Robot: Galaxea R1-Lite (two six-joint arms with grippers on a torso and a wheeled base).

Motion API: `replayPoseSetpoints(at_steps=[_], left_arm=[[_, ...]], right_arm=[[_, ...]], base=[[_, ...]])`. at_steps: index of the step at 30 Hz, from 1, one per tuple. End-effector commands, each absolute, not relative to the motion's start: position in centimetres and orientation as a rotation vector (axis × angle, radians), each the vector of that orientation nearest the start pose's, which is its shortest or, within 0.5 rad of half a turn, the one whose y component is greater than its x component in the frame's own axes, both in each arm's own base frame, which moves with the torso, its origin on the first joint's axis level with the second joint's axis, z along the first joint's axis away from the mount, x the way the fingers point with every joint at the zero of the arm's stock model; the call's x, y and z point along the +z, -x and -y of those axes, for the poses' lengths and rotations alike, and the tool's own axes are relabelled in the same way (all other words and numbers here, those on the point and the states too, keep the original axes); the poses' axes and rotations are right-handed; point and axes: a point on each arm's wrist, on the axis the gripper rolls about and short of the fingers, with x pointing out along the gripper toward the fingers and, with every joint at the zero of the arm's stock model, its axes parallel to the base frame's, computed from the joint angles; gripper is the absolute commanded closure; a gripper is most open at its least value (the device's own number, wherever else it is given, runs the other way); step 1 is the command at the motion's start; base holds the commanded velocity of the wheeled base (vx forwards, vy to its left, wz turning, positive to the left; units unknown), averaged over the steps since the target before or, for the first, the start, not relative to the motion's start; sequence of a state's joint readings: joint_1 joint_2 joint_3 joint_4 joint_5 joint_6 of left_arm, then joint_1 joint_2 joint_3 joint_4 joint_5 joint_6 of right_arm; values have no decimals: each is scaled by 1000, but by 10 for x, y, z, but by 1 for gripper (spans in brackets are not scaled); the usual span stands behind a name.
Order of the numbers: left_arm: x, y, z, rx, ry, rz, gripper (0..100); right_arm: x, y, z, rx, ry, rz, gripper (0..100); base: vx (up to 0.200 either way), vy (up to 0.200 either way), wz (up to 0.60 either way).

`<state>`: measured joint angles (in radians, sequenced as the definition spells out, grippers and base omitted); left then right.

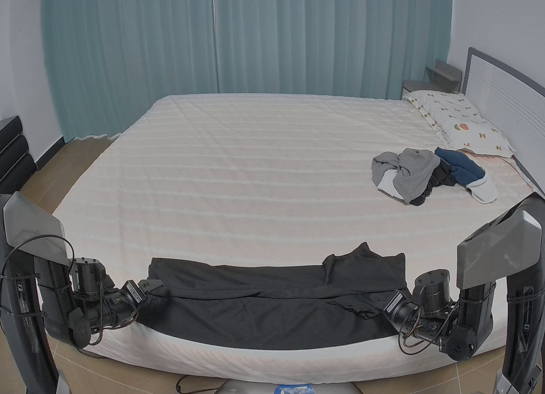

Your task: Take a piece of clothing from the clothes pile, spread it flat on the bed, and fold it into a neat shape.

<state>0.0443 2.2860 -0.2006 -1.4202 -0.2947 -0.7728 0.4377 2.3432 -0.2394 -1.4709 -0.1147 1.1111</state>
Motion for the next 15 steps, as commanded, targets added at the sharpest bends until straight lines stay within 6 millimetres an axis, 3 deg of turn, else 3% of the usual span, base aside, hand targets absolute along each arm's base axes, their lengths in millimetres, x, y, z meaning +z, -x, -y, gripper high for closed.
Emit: replayPoseSetpoints(at_steps=[1,8,15], left_arm=[[-26,-256,-5,31,852,-722,0],[-27,-256,-5,32,850,-725,0],[-27,-256,-5,32,850,-725,0]], right_arm=[[-23,-235,-107,-41,-897,-711,100],[-11,-223,-104,-3,-902,-731,100],[-14,-213,-101,17,-853,-780,100]], base=[[0,0,0],[0,0,0],[0,0,0]])
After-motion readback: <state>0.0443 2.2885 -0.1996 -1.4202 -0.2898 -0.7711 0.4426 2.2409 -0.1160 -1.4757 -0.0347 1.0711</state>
